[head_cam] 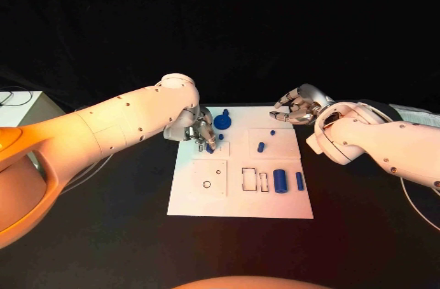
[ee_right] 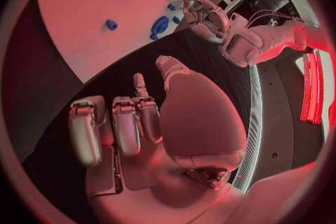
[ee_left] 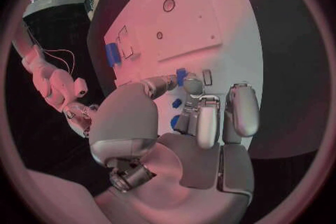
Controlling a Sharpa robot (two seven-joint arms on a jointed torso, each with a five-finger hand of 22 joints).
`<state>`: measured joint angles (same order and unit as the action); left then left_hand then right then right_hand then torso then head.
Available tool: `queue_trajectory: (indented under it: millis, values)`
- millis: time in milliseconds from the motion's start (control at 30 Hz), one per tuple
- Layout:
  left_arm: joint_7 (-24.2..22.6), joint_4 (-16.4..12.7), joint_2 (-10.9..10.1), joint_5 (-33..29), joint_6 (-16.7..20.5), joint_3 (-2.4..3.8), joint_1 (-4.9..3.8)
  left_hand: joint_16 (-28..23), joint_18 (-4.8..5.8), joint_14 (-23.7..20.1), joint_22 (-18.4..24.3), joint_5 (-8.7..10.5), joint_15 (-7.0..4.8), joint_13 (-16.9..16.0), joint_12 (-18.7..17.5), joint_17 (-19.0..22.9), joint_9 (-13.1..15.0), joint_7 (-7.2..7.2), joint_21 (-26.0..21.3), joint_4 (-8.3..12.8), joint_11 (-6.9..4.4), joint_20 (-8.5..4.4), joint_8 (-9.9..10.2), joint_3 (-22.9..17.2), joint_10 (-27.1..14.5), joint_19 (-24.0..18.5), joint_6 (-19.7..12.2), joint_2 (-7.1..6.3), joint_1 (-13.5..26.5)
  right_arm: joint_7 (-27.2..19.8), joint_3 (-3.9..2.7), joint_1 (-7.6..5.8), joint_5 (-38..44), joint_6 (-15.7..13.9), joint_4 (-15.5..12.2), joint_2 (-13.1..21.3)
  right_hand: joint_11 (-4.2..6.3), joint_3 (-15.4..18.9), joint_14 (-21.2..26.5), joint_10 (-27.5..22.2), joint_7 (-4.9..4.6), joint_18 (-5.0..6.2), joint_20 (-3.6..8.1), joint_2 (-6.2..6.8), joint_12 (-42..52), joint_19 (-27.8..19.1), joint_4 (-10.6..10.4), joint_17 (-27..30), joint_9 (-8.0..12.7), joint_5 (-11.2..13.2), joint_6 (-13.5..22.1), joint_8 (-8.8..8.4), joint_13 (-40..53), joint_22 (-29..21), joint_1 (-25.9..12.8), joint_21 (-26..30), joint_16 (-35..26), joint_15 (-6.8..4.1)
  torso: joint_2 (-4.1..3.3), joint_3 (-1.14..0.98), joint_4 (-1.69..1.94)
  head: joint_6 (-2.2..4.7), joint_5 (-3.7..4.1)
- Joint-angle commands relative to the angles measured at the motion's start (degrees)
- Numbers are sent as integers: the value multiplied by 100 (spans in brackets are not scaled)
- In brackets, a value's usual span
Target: Assemble the parts on the task board
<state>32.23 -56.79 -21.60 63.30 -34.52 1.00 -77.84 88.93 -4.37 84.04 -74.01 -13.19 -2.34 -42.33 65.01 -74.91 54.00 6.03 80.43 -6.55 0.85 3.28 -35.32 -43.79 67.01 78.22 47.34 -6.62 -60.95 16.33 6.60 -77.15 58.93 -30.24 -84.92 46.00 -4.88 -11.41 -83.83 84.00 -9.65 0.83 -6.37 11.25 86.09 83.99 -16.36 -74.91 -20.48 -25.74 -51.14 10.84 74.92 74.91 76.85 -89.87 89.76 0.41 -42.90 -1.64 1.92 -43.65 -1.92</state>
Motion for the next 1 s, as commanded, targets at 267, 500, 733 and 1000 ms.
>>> queue_trajectory:
  millis: [267,500,733,1000]
  values:
    - [46,-166,-190,5,71,23,34,30,34,530,-8,-72,-49,-48,14,-1345,31,-119,27,1024,-41,-2,-11,-983,44,54,191,-15,-48,-20,-1,0,66,49,0,5,8,-36,-611,139,8,-83,5,9,-8,601,-14,-1485,7,-18,34,26,1070,1509,20,-13,14,8,9,0,8,-12,9]
    - [42,-176,-240,-126,267,32,34,23,31,524,3,-91,-52,-8,-8,-1329,34,-122,21,1022,-44,-4,-8,-984,34,47,202,-19,-46,-27,-1,0,67,55,3,12,8,-37,-611,139,8,-83,5,10,-8,601,-15,-1486,7,-17,33,27,1070,1509,15,-13,15,8,1,8,7,-21,6]
    - [37,-176,-239,-250,441,36,34,18,31,521,2,-99,-53,8,-17,-1320,36,-123,21,1017,-45,-6,-6,-985,30,48,207,-19,-42,-26,-1,0,67,55,4,14,8,-37,-611,139,8,-83,5,10,-8,601,-15,-1486,7,-17,33,27,1070,1509,15,-13,15,8,-1,0,0,-24,3]
    - [33,-199,-223,-331,528,38,35,18,31,521,2,-99,-53,8,-17,-1320,36,-123,21,1017,-45,-6,-6,-985,30,48,207,-19,-42,-22,-1,0,67,57,6,15,8,-37,-611,139,8,-83,5,10,-8,601,-15,-1486,7,-17,33,27,1070,1509,15,-13,15,8,2,1,5,-29,4]
